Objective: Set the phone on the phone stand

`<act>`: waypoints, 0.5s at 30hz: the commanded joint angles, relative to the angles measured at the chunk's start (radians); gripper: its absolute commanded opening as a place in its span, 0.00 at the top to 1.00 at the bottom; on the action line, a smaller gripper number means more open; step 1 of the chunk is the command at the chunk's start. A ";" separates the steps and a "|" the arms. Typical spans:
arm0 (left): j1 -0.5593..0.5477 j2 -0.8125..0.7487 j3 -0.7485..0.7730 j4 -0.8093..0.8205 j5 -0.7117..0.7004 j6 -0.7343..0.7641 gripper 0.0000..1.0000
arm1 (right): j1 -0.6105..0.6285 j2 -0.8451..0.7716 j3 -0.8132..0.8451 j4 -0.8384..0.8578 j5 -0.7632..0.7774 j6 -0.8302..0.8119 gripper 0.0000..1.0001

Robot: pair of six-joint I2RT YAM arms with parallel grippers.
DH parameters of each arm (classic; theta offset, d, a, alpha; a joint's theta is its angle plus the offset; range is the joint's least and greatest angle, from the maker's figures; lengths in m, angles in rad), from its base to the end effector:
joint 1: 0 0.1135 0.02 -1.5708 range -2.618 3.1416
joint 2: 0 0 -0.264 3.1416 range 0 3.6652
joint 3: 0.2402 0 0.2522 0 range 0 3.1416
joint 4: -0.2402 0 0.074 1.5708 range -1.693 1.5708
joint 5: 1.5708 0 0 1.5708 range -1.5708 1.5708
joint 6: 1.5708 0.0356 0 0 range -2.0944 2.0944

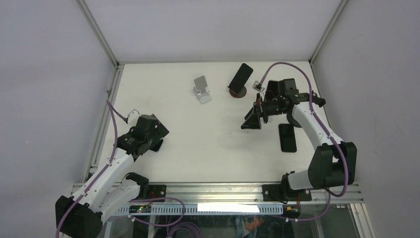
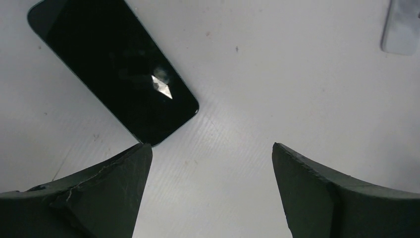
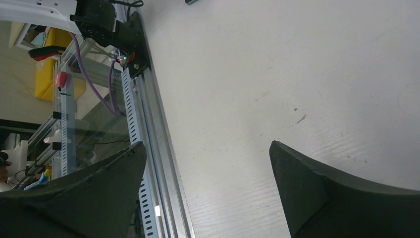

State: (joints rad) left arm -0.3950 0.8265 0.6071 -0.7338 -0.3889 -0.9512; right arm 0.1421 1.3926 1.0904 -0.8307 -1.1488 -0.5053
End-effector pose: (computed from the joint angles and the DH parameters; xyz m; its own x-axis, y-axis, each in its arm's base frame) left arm 0.1485 -0.0473 0.2257 -0.5619 -0.5819 -0.5879 -0.5235 0.8004 -0.2919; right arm 0.2552 0.0693 0.2775 -0.5710 -0.2820 -0.7710 -0.8198 0.2448 0.5177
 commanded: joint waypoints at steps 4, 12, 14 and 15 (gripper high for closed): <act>0.077 0.138 0.065 -0.059 -0.041 -0.052 0.04 | 0.006 -0.001 0.037 -0.012 0.025 -0.027 0.01; 0.192 0.335 0.124 -0.075 0.030 -0.071 0.01 | 0.007 0.002 0.037 -0.011 0.029 -0.022 0.01; 0.203 0.358 0.134 -0.075 0.034 -0.069 0.01 | 0.008 0.002 0.037 -0.012 0.028 -0.022 0.01; 0.208 0.368 0.138 -0.073 0.034 -0.066 0.01 | 0.008 0.002 0.037 -0.011 0.028 -0.022 0.01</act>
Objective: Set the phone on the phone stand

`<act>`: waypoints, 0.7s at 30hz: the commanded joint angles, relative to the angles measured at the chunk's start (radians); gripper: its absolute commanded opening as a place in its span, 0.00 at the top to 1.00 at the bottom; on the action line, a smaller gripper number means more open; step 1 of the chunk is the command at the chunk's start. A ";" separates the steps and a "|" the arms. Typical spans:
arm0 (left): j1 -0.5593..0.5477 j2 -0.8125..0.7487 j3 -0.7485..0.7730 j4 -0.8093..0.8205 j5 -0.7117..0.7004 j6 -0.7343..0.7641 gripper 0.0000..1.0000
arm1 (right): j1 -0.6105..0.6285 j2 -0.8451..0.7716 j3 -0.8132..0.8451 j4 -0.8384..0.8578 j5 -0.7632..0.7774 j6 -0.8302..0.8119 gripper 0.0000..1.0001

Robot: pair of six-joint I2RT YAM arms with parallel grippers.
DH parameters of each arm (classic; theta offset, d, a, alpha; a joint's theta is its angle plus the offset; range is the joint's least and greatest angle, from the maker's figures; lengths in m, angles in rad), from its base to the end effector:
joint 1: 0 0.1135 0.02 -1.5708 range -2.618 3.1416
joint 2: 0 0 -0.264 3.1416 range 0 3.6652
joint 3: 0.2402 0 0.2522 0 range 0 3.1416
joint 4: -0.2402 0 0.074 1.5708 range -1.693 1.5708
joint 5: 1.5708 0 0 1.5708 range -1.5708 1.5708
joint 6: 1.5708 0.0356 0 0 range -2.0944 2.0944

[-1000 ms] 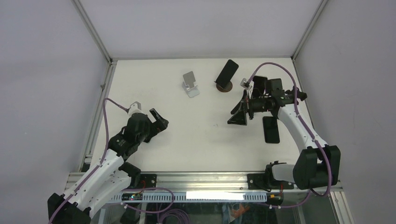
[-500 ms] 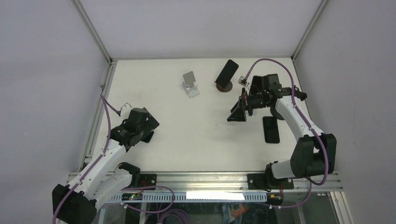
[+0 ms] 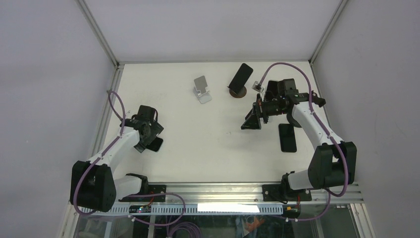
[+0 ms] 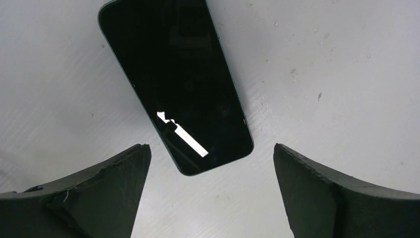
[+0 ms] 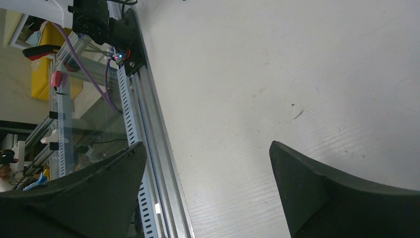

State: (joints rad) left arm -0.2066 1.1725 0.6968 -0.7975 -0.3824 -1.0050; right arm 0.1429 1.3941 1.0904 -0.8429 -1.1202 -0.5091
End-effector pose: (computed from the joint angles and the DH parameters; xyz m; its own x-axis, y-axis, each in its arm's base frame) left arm 0.1928 -0.0268 0.1957 -0.5719 -0.6803 -0.4583 -0.7453 0.6644 -0.0563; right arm 0.2549 0.0690 0.2758 -0.5787 -0.2977 -0.7592 -0.8140 0.2671 0.5158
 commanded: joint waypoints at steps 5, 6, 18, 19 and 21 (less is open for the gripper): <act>0.044 0.070 0.066 -0.008 0.039 -0.008 0.01 | 0.009 0.006 0.037 0.000 -0.004 -0.016 0.01; 0.050 0.082 0.069 -0.008 0.043 -0.009 0.01 | 0.009 0.006 0.037 0.001 -0.004 -0.016 0.01; 0.093 0.184 0.093 0.004 0.080 -0.009 0.01 | 0.009 0.006 0.037 0.000 -0.006 -0.014 0.01; 0.096 0.189 0.095 0.005 0.082 -0.009 0.01 | 0.008 0.007 0.037 0.000 -0.007 -0.013 0.01; 0.100 0.198 0.096 0.011 0.089 -0.008 0.01 | 0.009 0.006 0.037 0.001 -0.006 -0.012 0.01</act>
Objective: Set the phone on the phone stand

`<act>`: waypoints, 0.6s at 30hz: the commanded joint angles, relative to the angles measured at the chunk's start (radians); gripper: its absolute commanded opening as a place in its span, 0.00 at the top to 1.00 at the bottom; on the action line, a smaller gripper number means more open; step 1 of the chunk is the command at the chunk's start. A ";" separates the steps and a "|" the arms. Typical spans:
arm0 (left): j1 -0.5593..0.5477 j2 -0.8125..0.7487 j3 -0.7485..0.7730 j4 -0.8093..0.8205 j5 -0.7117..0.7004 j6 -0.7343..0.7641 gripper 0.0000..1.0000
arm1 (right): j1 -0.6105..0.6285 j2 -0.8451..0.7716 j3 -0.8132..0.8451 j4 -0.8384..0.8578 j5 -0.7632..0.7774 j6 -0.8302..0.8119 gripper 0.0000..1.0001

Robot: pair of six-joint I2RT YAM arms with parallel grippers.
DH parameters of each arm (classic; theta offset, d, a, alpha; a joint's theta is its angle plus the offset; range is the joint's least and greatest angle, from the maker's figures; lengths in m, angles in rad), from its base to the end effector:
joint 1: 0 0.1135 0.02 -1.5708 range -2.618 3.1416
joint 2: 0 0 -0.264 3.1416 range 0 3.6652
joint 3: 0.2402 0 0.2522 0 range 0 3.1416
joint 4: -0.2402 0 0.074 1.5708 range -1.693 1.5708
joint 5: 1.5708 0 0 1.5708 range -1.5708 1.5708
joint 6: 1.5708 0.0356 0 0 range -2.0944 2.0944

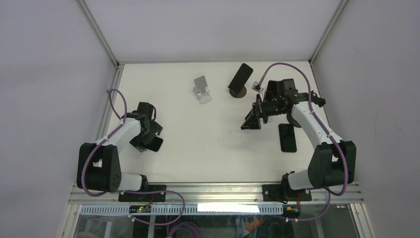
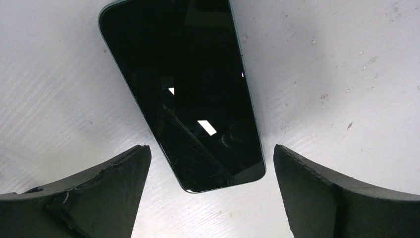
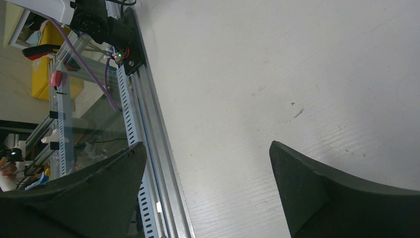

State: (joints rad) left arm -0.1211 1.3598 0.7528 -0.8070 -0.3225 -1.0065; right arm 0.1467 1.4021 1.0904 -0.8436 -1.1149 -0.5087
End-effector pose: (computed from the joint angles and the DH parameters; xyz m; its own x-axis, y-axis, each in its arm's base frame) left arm 0.2167 -0.0150 0.1748 -0.5797 -0.7368 -0.3480 -0.7935 0.6076 0.0355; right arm 0.2559 0.0701 0.2737 -0.5845 -0.3031 -0.7526 -0.8101 0.2690 0.5209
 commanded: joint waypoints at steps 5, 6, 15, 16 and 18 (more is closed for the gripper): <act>0.025 0.041 0.040 0.039 0.052 0.001 0.01 | 0.005 -0.002 0.037 0.001 -0.012 -0.013 0.01; 0.027 0.047 0.040 0.039 0.055 0.002 0.01 | 0.005 -0.002 0.037 0.001 -0.012 -0.013 0.01; 0.033 0.075 0.034 0.044 0.069 -0.002 0.05 | 0.005 -0.002 0.037 0.001 -0.014 -0.011 0.01; 0.034 0.081 0.032 0.047 0.073 -0.001 0.06 | 0.005 -0.001 0.036 0.001 -0.014 -0.011 0.01; 0.034 0.094 0.028 0.053 0.086 -0.002 0.08 | 0.005 -0.001 0.038 0.001 -0.014 -0.011 0.01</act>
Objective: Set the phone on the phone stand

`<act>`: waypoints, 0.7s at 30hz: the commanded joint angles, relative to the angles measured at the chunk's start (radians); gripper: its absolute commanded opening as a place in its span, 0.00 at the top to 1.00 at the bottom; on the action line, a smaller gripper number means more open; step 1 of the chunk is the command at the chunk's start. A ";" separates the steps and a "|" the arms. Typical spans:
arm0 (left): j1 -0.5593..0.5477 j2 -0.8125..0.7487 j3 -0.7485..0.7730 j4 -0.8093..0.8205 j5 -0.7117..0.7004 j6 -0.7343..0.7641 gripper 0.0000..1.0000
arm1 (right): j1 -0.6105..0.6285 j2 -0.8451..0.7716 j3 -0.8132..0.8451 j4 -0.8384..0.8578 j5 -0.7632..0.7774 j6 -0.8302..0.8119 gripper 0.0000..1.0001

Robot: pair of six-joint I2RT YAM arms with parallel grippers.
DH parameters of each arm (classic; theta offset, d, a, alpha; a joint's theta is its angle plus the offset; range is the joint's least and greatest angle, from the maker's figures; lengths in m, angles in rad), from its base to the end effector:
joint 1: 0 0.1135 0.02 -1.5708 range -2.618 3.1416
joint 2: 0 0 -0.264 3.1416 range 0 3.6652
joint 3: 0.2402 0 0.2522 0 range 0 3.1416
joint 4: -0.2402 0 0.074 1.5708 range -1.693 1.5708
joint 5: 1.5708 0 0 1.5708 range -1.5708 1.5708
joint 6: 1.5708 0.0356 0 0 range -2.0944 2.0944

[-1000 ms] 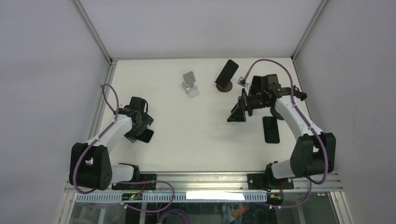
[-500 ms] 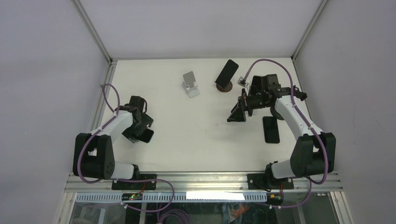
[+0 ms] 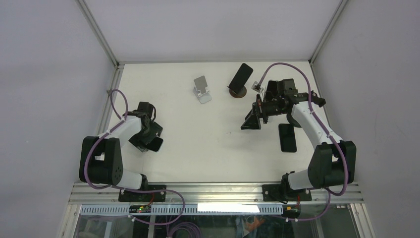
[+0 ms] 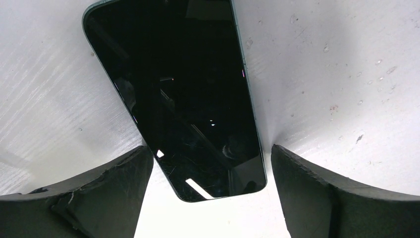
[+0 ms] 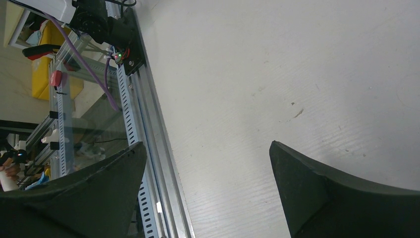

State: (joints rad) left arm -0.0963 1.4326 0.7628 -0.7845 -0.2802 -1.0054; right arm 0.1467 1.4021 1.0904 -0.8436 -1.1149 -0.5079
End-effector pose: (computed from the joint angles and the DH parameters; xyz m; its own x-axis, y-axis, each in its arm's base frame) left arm 0.2254 -0.0119 0.1625 -0.5807 -0.7591 -0.2942 -0.8024 0.5948 0.0490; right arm 0.2559 0.0701 0.2737 -0.5852 -0.3029 -0.7522 -0.8097 0.2692 0.5215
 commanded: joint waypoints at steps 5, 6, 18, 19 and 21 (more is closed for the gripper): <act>0.015 0.057 0.016 0.045 0.072 0.002 0.11 | 0.005 0.001 0.038 0.001 -0.017 -0.012 0.01; 0.015 0.060 0.016 0.048 0.076 0.006 0.14 | 0.005 0.001 0.039 0.001 -0.018 -0.011 0.01; 0.015 0.025 -0.006 0.101 0.210 0.085 0.56 | 0.042 0.024 0.014 0.068 -0.045 0.065 0.01; 0.014 0.009 -0.016 0.116 0.234 0.096 0.58 | 0.050 0.024 0.005 0.100 -0.041 0.093 0.01; 0.013 -0.039 -0.040 0.148 0.273 0.105 0.62 | 0.062 0.022 -0.025 0.174 -0.036 0.176 0.01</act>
State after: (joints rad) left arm -0.0826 1.4513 0.7795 -0.7780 -0.2070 -0.9234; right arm 0.1810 1.4281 1.0882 -0.8101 -1.1301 -0.4591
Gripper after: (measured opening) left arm 0.693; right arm 0.988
